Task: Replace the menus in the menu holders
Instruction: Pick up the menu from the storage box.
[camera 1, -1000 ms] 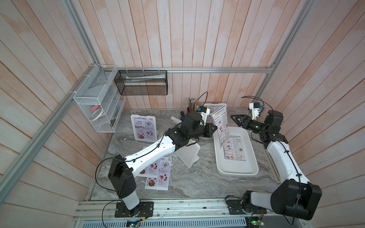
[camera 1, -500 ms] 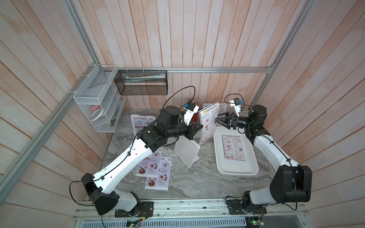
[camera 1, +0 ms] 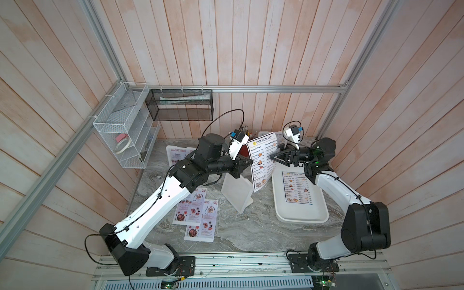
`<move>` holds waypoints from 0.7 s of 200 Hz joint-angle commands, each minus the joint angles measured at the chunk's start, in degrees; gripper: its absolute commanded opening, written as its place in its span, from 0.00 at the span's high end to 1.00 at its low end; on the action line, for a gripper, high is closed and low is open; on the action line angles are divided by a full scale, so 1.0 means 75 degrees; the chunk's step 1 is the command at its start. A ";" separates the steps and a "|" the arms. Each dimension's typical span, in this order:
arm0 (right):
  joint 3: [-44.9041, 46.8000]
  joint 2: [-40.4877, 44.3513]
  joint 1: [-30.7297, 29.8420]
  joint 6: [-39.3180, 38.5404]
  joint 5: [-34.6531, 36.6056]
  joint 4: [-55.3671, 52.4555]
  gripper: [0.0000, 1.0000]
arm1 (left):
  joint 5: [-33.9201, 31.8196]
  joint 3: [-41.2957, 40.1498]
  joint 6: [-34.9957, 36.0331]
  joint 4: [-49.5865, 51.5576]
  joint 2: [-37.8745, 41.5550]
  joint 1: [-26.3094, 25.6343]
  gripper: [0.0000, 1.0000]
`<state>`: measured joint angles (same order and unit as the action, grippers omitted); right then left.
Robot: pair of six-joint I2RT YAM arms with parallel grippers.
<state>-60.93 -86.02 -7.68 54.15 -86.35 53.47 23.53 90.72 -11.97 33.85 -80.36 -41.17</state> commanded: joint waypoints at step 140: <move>-0.0187 0.1182 0.0170 -0.2386 0.1082 -0.4704 0.94 | 0.0371 0.0022 0.0288 -0.0158 -0.0359 0.0674 1.00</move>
<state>-60.03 -80.27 -6.28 42.65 -81.41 28.14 25.26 90.72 -10.92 33.76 -82.00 -36.84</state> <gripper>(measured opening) 0.089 0.045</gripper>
